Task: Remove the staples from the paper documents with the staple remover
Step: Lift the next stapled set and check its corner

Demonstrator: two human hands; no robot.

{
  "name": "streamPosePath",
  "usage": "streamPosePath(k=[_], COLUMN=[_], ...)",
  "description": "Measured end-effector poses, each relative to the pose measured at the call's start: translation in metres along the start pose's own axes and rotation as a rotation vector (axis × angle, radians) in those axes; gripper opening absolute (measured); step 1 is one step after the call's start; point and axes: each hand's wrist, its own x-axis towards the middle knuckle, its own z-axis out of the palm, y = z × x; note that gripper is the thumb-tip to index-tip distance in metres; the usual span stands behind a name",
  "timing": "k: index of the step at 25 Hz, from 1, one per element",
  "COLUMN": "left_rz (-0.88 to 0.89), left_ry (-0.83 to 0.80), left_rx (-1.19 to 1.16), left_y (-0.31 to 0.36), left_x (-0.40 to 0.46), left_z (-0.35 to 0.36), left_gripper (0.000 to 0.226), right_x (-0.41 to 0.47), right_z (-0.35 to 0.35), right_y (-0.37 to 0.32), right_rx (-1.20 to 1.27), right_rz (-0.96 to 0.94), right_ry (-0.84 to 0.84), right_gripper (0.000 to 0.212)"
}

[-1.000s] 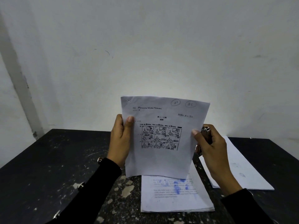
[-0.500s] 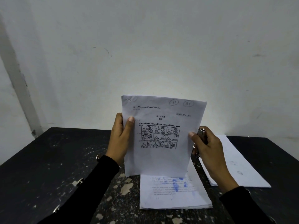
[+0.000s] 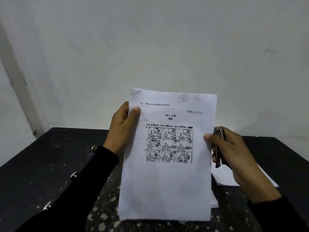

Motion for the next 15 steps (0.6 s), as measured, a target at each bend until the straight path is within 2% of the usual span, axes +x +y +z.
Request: streamPosePath(k=[5, 6, 9, 13, 15], left_rz=[-0.172, -0.215, -0.298, -0.330, -0.341], left_ry=[-0.002, -0.004, 0.002, 0.019, 0.035], left_rx=[0.046, 0.053, 0.011, -0.031, -0.069], left_y=[-0.040, -0.050, -0.075, -0.096, -0.103], left_x=[-0.015, -0.021, -0.041, -0.051, -0.051], left_z=[-0.002, -0.002, 0.000, -0.001, -0.002], left_gripper=[0.043, 0.041, 0.017, 0.014, 0.014], right_x=[-0.011, -0.012, -0.015, -0.009, -0.003], right_z=[-0.009, -0.008, -0.004, 0.003, 0.009], right_y=[0.013, 0.018, 0.037, 0.052, 0.052], right_rx=[-0.052, -0.069, -0.150, -0.146, -0.001], right_rz=[0.220, 0.266, 0.351, 0.409, 0.473], right_ry=[-0.146, -0.164, -0.210, -0.136, -0.079], right_gripper=[0.021, 0.021, 0.021, 0.027, 0.026])
